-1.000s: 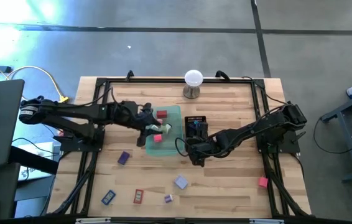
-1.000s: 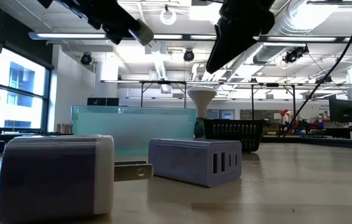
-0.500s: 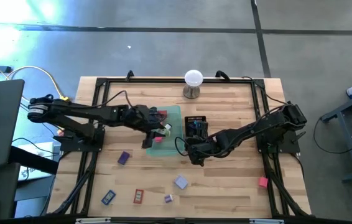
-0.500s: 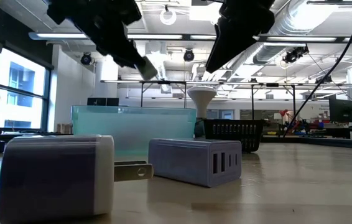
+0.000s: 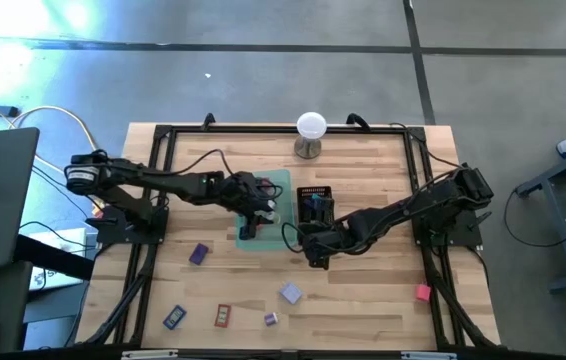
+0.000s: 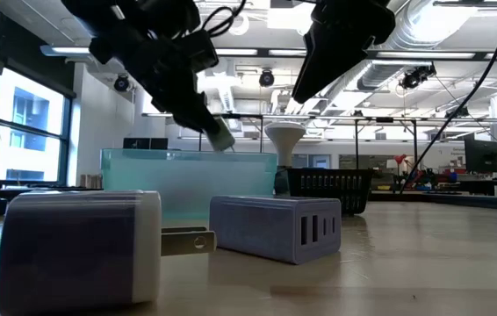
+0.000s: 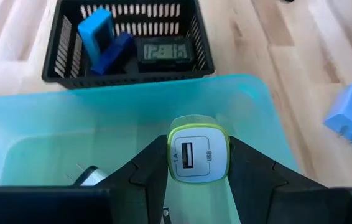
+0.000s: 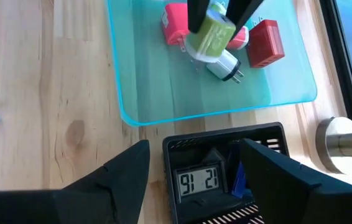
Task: Pick & Place Office items
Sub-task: Put the green charger adapter into the blue bin
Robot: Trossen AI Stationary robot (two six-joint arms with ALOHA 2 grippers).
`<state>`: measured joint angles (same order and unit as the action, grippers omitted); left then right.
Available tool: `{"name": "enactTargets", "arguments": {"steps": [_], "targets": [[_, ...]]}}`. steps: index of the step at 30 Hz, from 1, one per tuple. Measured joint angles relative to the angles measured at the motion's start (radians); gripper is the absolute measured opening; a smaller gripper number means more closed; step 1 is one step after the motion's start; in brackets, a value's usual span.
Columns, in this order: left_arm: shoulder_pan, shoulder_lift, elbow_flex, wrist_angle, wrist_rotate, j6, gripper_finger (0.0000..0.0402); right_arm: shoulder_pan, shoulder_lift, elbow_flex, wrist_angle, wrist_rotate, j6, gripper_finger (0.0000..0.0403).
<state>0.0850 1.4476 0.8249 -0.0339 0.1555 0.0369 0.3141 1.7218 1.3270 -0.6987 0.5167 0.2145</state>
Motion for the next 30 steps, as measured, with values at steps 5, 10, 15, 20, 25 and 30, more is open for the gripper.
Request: {"name": "enactTargets", "arguments": {"steps": [5, 10, 15, 20, 25, 30], "targets": [[0.005, 0.035, 0.000, 0.021, -0.018, -0.013, 0.0133, 0.000, 0.000, 0.000, -0.001, 0.000, -0.001, 0.0239], [0.009, 0.069, 0.000, 0.022, -0.029, -0.027, 0.0133, 0.000, 0.000, 0.000, -0.001, 0.000, -0.001, 0.0239], [0.012, 0.074, 0.000, 0.031, -0.030, -0.027, 0.0134, 0.000, 0.000, 0.000, -0.001, 0.000, -0.001, 0.0239], [0.011, 0.087, 0.000, 0.033, -0.032, 0.027, 0.0134, 0.000, 0.000, 0.000, -0.001, 0.000, -0.001, 0.0239], [0.011, 0.140, 0.000, 0.021, -0.085, 0.004, 0.0134, 0.000, 0.000, 0.000, -0.001, 0.000, -0.001, 0.0239], [0.013, 0.174, 0.000, 0.031, -0.136, 0.015, 0.0143, 0.000, 0.000, 0.000, 0.000, 0.001, -0.002, 0.0239]]}}
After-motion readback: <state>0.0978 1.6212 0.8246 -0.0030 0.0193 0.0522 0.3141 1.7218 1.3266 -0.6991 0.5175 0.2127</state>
